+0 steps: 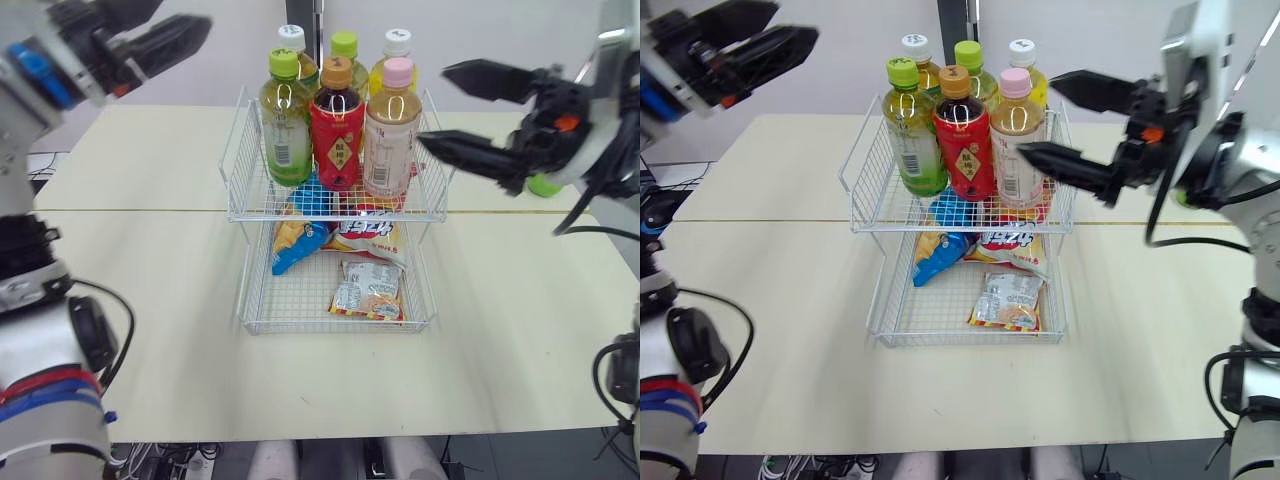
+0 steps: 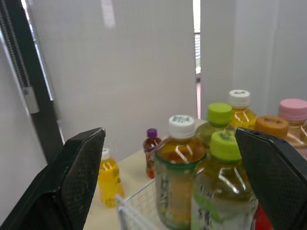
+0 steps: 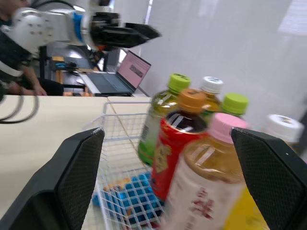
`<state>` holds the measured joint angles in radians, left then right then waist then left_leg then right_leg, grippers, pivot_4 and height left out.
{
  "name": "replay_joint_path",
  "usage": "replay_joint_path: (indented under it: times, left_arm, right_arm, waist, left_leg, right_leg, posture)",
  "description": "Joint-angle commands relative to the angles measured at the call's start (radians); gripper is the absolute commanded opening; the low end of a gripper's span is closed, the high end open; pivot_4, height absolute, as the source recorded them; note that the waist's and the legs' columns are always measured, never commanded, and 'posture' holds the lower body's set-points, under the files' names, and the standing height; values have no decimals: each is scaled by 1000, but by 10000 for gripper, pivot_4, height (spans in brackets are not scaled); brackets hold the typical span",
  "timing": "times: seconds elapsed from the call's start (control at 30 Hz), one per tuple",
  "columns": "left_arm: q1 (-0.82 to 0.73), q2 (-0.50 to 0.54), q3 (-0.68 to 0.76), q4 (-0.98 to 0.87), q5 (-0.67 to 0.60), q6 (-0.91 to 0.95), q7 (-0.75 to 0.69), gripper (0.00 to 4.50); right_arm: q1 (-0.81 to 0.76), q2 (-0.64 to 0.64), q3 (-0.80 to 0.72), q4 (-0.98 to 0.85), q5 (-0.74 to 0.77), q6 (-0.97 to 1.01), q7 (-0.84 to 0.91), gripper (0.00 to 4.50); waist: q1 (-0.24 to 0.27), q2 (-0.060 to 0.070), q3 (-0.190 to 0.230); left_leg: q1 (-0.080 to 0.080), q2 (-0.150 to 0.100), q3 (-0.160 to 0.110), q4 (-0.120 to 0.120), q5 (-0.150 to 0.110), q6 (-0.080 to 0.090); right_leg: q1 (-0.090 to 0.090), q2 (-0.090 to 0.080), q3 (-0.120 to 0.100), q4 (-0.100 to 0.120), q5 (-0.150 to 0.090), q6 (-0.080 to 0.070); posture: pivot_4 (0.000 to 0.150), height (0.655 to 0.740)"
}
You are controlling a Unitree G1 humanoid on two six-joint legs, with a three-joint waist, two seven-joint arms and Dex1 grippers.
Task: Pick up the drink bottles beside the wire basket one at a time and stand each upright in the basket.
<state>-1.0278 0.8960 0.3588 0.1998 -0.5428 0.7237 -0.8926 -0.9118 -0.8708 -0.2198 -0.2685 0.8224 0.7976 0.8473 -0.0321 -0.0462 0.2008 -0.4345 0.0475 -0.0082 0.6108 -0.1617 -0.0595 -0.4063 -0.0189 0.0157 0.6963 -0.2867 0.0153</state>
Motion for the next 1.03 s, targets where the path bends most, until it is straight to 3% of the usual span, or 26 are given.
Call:
replay_joint_path:
  times: [0.03,0.2,0.43,0.57,1.03]
  left_arm:
    - [121,52,71,14,42,-76,27,44754]
    - [442,63,104,31,139,-265,11,44754]
    - [793,-95,157,-22,169,-456,97,44754]
    - [867,-172,163,-65,179,-490,189,44754]
    - [947,-198,144,-140,212,-491,308,44754]
  right_arm:
    - [37,-77,-22,106,-117,-131,81,45000]
    - [174,-106,-40,341,-263,-324,134,45000]
    - [451,-13,-15,661,-464,-675,116,45000]
    - [509,46,-16,713,-510,-768,76,45000]
    - [460,100,-3,777,-553,-826,18,45000]
  waist:
    - [0,0,0]
    - [0,0,-1]
    - [3,0,-1]
    - [2,1,-2]
    - [1,2,-3]
  left_leg:
    - [0,0,0,0,0,0]
    - [1,0,3,0,0,0]
    - [1,0,5,-1,0,0]
    - [2,0,6,0,0,0]
    - [3,0,6,0,0,0]
  right_leg:
    - [0,0,0,0,0,0]
    - [0,0,2,-1,0,1]
    - [0,-2,3,-1,0,0]
    - [0,-1,4,0,0,0]
    - [2,-1,5,0,0,0]
  posture:
    - [1500,7400]
    - [1500,7400]
    - [1500,7400]
    - [1500,7400]
    - [1500,7400]
